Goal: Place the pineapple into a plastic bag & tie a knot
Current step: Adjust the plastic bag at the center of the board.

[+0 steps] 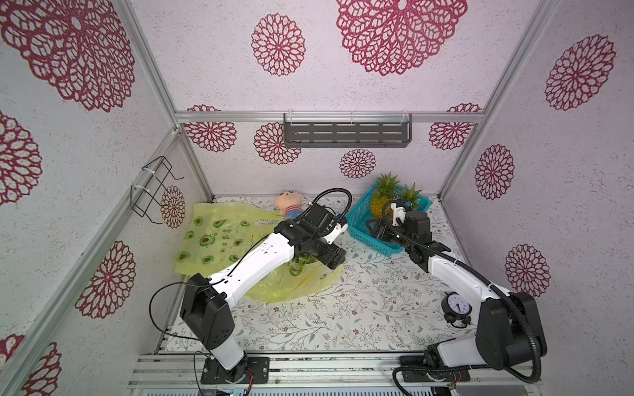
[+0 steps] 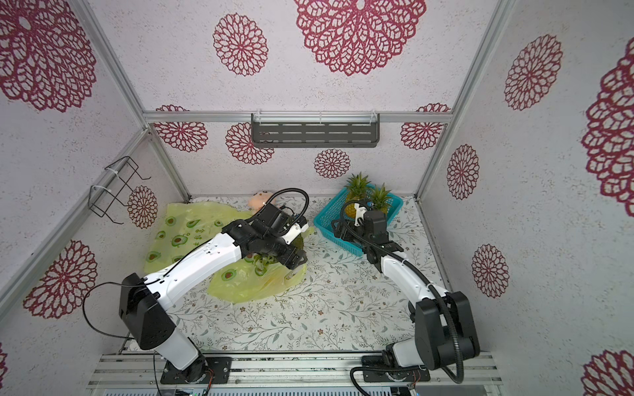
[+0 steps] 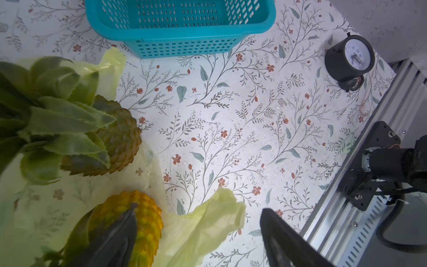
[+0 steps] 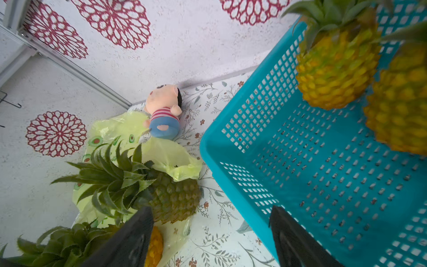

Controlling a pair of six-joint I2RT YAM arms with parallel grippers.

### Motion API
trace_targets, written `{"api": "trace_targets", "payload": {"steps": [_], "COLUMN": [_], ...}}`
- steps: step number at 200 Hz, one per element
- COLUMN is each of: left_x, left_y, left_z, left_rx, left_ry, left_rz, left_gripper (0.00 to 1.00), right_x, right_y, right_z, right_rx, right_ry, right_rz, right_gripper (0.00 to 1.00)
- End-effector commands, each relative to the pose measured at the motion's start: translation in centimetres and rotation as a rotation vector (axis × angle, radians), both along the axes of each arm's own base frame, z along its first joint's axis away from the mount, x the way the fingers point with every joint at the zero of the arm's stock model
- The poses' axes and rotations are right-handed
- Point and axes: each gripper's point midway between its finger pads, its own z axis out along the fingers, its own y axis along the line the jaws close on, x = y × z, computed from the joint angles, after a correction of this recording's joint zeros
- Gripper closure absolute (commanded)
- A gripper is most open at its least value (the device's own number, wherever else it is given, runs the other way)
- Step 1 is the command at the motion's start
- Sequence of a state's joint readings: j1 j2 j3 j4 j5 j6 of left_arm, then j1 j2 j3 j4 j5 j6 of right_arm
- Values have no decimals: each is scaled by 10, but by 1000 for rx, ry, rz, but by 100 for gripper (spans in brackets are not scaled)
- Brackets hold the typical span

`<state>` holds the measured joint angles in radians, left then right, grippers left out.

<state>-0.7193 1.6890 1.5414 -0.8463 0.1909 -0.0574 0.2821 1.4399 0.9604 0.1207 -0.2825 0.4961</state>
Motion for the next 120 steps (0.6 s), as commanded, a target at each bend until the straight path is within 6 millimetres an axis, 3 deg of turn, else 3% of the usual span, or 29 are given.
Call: {"api": "trace_targets", "payload": {"steps": [1, 14, 38, 99, 120], "left_x": [-1, -4, -8, -10, -12], "left_y": [-10, -11, -9, -10, -9], "left_z": [2, -3, -11, -24, -28], "left_rx": [-23, -22, -17, -1, 6], "left_ry": [11, 29, 53, 84, 97], "left_rz": [-49, -64, -76, -93, -103], "left_gripper": [26, 41, 57, 56, 68], "right_x": [8, 11, 16, 29, 28], "right_y": [14, 23, 38, 58, 66], "right_z": [12, 7, -3, -16, -17], "right_rx": [11, -10, -72, -120, -116], "right_ry": [-9, 9, 21, 28, 27], "right_rz": [74, 123, 202, 312, 350], "right_gripper": [20, 23, 27, 31, 33]}}
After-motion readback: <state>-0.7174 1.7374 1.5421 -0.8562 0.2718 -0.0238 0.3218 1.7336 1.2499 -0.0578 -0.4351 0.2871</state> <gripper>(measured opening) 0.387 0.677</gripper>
